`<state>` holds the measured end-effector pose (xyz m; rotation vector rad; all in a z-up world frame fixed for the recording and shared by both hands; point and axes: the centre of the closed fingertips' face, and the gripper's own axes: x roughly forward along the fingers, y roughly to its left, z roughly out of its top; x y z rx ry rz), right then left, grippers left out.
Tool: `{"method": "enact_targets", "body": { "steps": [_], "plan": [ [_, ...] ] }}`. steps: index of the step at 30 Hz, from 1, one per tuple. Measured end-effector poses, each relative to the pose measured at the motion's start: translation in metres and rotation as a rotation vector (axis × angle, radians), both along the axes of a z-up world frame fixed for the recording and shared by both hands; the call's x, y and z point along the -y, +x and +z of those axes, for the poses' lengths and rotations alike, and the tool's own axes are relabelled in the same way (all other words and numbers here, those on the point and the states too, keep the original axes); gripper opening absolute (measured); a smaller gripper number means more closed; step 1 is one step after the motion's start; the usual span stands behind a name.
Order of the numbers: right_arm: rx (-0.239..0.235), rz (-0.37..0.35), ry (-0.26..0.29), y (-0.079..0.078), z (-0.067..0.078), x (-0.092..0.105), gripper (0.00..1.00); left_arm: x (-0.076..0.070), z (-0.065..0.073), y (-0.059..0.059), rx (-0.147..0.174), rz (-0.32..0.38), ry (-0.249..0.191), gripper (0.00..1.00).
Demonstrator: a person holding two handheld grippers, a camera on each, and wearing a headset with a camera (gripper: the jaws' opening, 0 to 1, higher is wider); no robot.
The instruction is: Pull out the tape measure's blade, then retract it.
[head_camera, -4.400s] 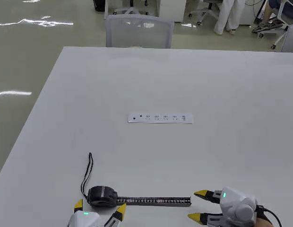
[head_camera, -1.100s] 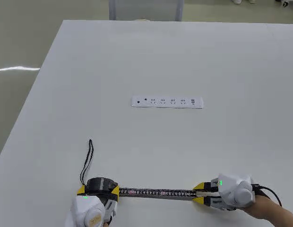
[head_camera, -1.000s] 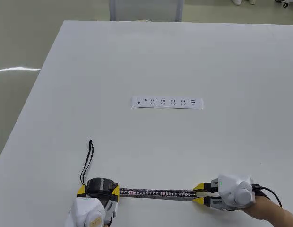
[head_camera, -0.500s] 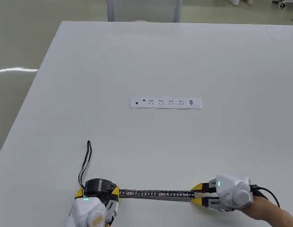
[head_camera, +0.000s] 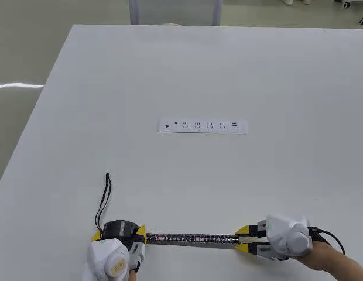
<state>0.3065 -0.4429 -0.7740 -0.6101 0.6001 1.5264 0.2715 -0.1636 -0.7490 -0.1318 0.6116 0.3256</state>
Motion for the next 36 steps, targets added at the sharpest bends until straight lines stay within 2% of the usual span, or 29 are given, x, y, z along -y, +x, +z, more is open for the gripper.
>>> {"method": "enact_targets", "body": {
  "steps": [36],
  "plan": [
    [0.007, 0.014, 0.002, -0.001, 0.002, -0.017, 0.13, -0.001, -0.001, 0.000, -0.001, -0.018, -0.009, 0.61]
  ]
}}
